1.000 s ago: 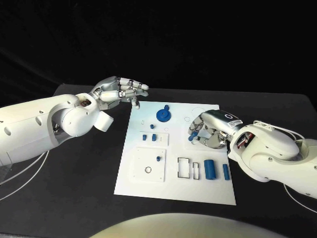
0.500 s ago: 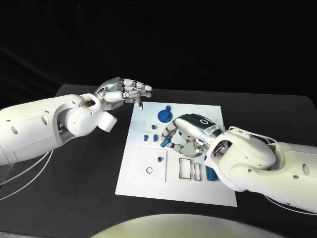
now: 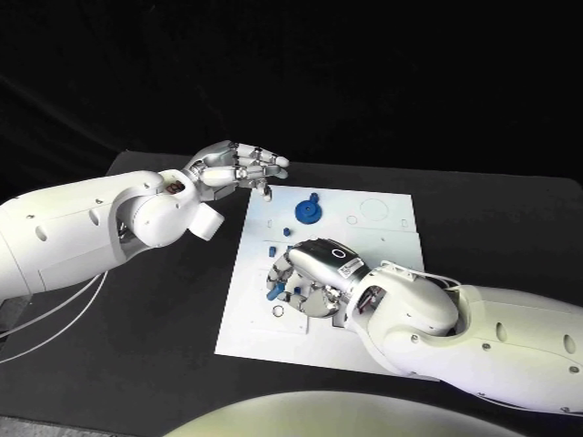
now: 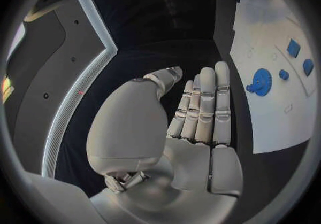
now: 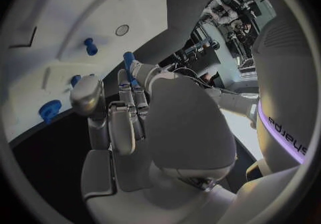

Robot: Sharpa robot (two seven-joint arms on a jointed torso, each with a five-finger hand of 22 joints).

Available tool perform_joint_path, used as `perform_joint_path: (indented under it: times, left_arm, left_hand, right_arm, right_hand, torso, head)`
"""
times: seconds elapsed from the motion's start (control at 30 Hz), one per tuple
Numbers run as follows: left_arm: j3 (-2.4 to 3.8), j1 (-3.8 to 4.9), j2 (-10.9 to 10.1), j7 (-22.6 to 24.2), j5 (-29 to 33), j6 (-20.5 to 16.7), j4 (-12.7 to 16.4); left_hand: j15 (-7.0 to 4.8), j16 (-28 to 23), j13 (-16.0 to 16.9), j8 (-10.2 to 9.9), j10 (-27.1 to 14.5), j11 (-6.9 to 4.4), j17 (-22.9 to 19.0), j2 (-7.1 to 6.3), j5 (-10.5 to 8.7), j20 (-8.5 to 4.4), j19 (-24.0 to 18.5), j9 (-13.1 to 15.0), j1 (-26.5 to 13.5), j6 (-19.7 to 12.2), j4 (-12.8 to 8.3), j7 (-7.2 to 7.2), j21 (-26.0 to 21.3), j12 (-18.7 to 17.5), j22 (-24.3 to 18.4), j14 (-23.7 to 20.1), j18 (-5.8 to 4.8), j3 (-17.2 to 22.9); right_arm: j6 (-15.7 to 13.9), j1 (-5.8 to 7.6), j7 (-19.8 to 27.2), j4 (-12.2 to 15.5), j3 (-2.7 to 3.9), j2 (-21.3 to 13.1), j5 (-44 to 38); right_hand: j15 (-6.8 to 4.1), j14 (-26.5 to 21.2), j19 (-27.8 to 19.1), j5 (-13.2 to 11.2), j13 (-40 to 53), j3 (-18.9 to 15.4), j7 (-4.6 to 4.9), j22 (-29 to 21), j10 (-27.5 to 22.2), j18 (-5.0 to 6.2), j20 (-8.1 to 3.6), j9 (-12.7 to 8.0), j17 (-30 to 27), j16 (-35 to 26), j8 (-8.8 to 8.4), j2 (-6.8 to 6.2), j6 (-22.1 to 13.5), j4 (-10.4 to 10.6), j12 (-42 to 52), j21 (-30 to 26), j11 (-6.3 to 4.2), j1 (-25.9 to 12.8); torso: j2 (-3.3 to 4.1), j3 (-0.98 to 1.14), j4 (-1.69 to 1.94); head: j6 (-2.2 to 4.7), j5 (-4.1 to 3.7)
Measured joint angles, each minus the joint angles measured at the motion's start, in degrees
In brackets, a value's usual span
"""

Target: Assemble the parts on the task board

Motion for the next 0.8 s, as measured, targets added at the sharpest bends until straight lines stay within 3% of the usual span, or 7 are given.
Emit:
perform_joint_path:
  times: [0.23, 0.8]
  left_arm:
    - [-0.01, 0.00, 0.05, -0.12, 0.00, 0.14, -0.07]
    - [-0.02, 0.00, -0.05, -0.45, 0.00, 0.30, -0.07]
  left_hand:
    - [0.00, 0.00, 0.00, 0.00, 0.00, 0.00, 0.00, 0.00, 0.00, 0.00, 0.00, 0.00, 0.00, -0.08, 0.00, 0.08, 0.00, 0.22, -0.07, 0.00, 0.00, 0.00]
    - [0.00, 0.00, -0.01, 0.00, 0.00, 0.00, 0.00, 0.00, 0.00, 0.00, 0.00, 0.00, 0.00, -0.08, -0.01, 0.08, 0.00, 0.22, -0.07, 0.00, 0.01, 0.01]
  right_arm:
    - [1.21, -1.30, 0.03, -1.08, -0.15, 0.75, -0.25]
    - [4.99, -1.69, -0.57, -1.40, -0.18, 0.20, -1.76]
  right_hand:
    - [0.00, 0.00, 0.00, 0.00, -0.05, 0.16, -0.09, -0.01, 0.38, 0.00, 0.00, 1.15, -0.28, 0.00, 0.22, -0.15, -0.10, -0.16, -0.21, -0.21, -0.36, -0.16]
    - [0.00, 0.00, 0.00, -0.02, -0.01, 0.32, 0.07, -0.02, 0.81, -0.01, 0.00, 1.95, -0.28, 0.00, 0.21, -0.32, -0.50, -0.32, -0.44, -0.21, -0.79, -1.05]
  torso:
    - [0.00, 0.01, -0.01]
    - [0.04, 0.07, -0.03]
  head:
    - [-0.20, 0.38]
    - [-0.53, 0.52]
